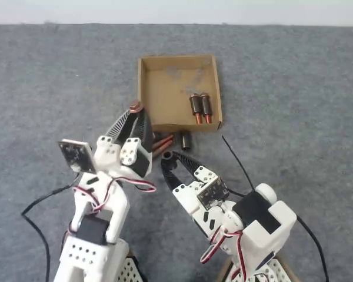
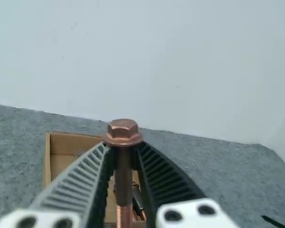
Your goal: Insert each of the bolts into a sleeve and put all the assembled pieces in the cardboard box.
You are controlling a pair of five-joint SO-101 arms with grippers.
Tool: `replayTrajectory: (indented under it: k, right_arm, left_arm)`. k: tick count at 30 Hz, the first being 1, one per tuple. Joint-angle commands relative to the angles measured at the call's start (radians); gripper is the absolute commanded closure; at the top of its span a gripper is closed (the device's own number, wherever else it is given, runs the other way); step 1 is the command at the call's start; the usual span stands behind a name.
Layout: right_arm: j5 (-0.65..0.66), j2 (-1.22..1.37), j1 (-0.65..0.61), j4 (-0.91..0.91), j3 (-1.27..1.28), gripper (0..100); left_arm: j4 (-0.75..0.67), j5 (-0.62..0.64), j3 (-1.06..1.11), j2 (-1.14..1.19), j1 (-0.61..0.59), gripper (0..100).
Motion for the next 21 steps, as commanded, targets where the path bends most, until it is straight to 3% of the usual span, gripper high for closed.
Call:
replayTrajectory:
  k: [1,5,12,21]
  right_arm:
    - [-0.014,-0.013,-0.007,0.002,0.025,99.3]
    - [-0.014,-0.013,-0.007,0.002,0.025,99.3]
    - [-0.014,-0.015,-0.007,0.002,0.025,99.3]
    - [-0.014,-0.019,-0.008,0.002,0.025,99.3]
  left_arm:
    - [0.115,0.032,-0.012,-0.138,0.048,99]
    - [0.181,0.048,0.036,-0.256,0.098,99]
    - [0.084,0.044,0.122,-0.253,0.100,99]
    - [0.087,0.044,0.122,-0.252,0.103,99]
